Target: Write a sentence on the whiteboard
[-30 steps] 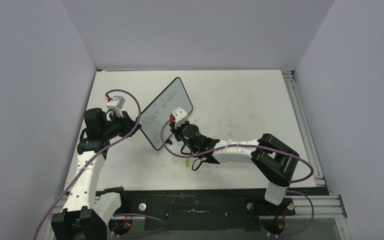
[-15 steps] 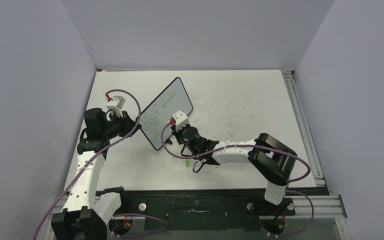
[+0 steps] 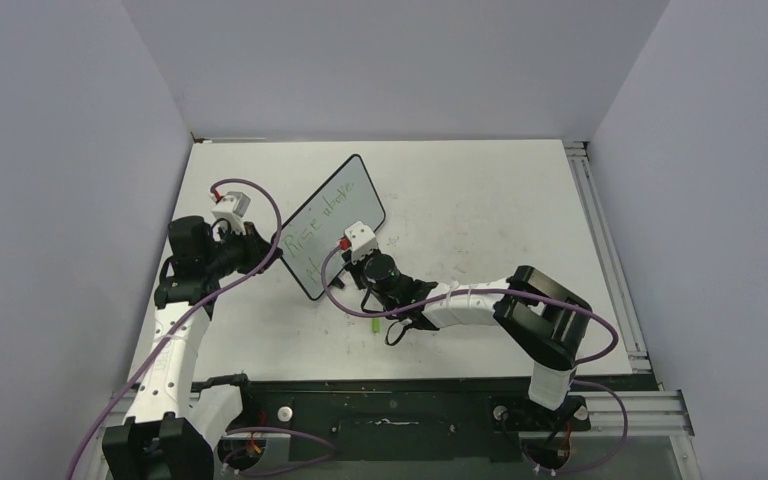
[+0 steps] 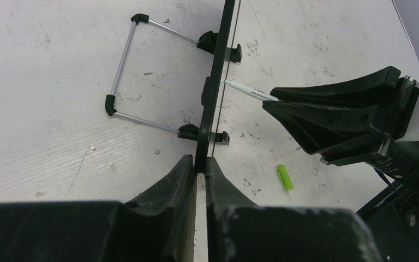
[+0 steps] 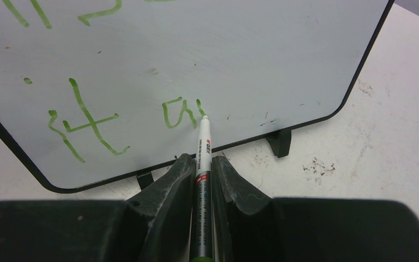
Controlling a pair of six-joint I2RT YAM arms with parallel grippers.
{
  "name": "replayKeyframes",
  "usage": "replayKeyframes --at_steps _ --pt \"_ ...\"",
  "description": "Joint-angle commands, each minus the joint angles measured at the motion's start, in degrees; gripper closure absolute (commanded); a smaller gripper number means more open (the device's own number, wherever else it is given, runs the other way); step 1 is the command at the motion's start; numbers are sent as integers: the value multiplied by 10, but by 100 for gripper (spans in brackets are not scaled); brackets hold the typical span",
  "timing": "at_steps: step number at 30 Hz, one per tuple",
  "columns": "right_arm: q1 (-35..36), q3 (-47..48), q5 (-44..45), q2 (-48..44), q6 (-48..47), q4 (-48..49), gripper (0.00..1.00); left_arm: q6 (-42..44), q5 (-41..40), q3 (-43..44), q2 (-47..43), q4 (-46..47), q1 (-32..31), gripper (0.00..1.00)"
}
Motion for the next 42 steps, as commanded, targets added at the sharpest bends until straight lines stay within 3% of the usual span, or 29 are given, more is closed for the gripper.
replayKeyframes --at_steps 1,12,42 --pt "-2 -2 4 -16 5 14 95 -5 17 22 -7 15 -3 100" --pt "-3 10 -2 -64 -4 17 95 -5 16 22 -6 15 -2 100" --pt "-7 36 -21 -20 -6 29 95 -5 18 23 -4 16 -3 100"
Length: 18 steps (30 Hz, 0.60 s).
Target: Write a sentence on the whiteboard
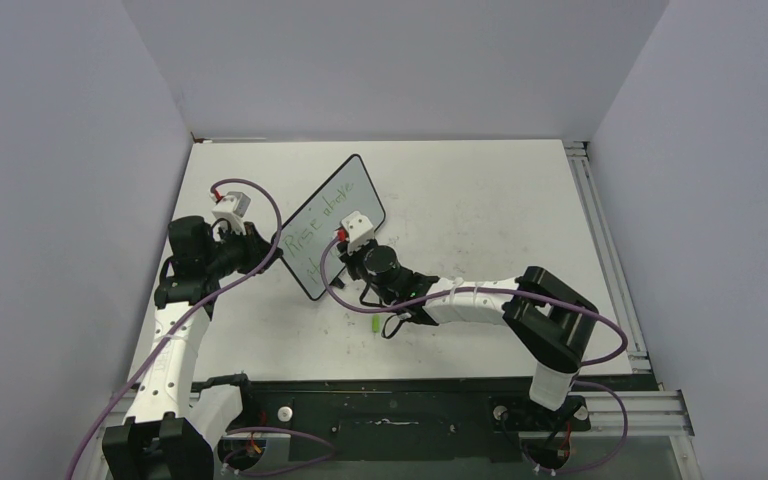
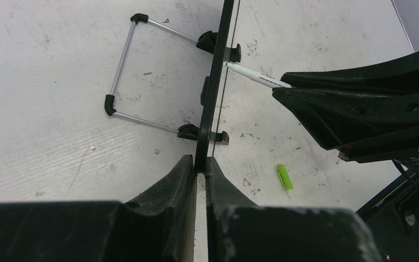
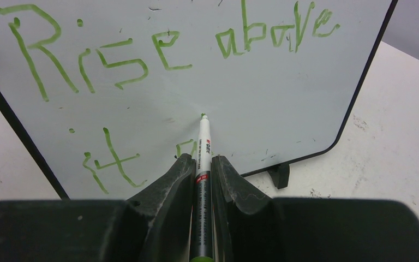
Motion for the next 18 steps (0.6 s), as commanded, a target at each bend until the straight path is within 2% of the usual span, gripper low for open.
replayKeyframes --at_steps 1,18 --pt "-4 1 -2 -2 8 27 95 -5 18 23 -4 16 -2 100" --pt "-4 -29 3 11 22 15 95 -5 18 22 -7 15 -2 100"
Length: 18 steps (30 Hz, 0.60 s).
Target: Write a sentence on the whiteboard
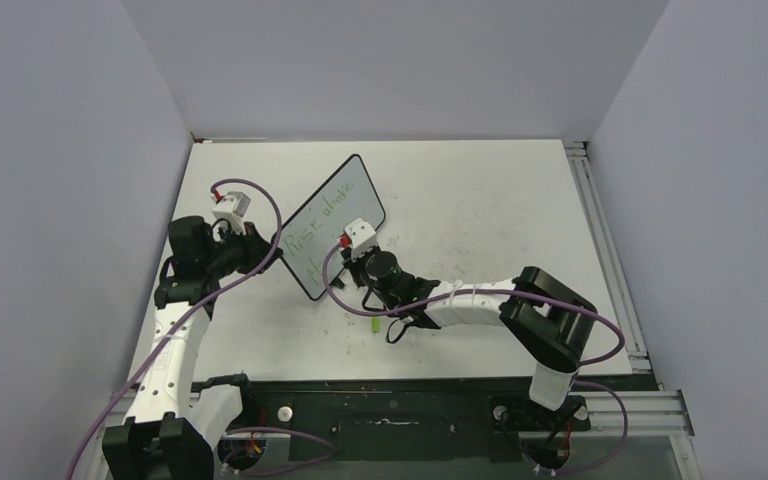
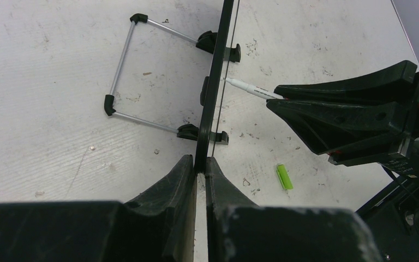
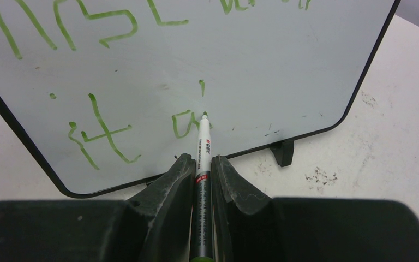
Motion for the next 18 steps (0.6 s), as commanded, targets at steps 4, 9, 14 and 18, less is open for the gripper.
replayKeyframes --at_steps 4,9,14,18 --pt "-5 -2 5 14 9 21 95 -5 17 22 -7 15 -3 100" --pt "-6 8 4 18 1 22 95 -5 17 22 -7 15 -2 100" --pt "-6 19 4 15 -8 22 95 -5 17 22 -7 15 -2 100" --pt "-6 28 3 12 -16 22 95 -5 17 22 -7 15 -2 100"
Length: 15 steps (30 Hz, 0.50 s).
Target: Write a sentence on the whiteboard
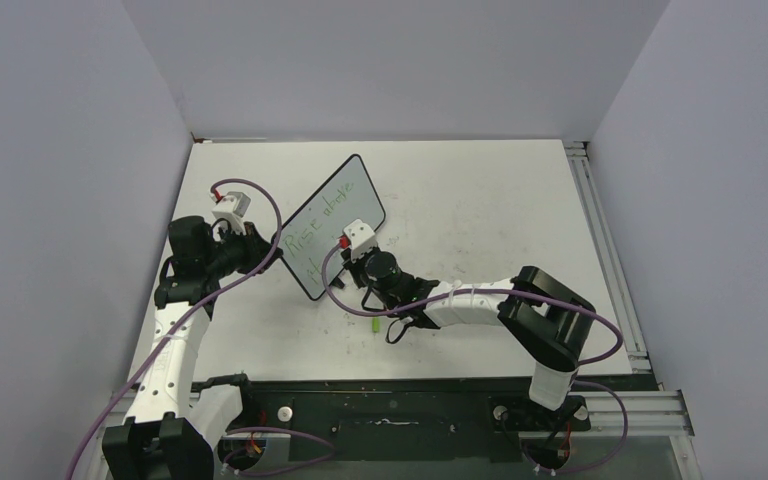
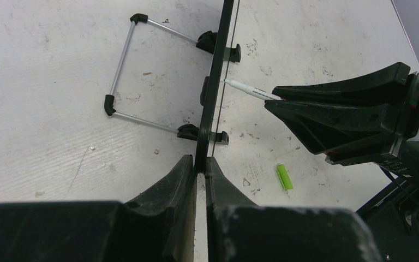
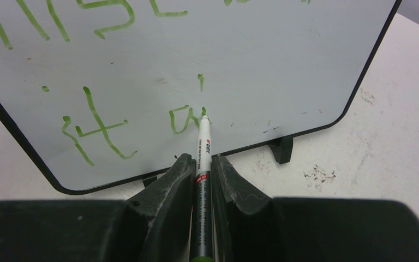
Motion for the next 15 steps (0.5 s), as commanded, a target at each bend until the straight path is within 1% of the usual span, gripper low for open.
replayKeyframes --at_steps 1,15 --pt "-5 32 1 5 -14 26 95 -5 17 22 -7 15 -2 100" --pt "-2 51 0 -2 -28 27 95 -5 17 23 -7 16 -3 100"
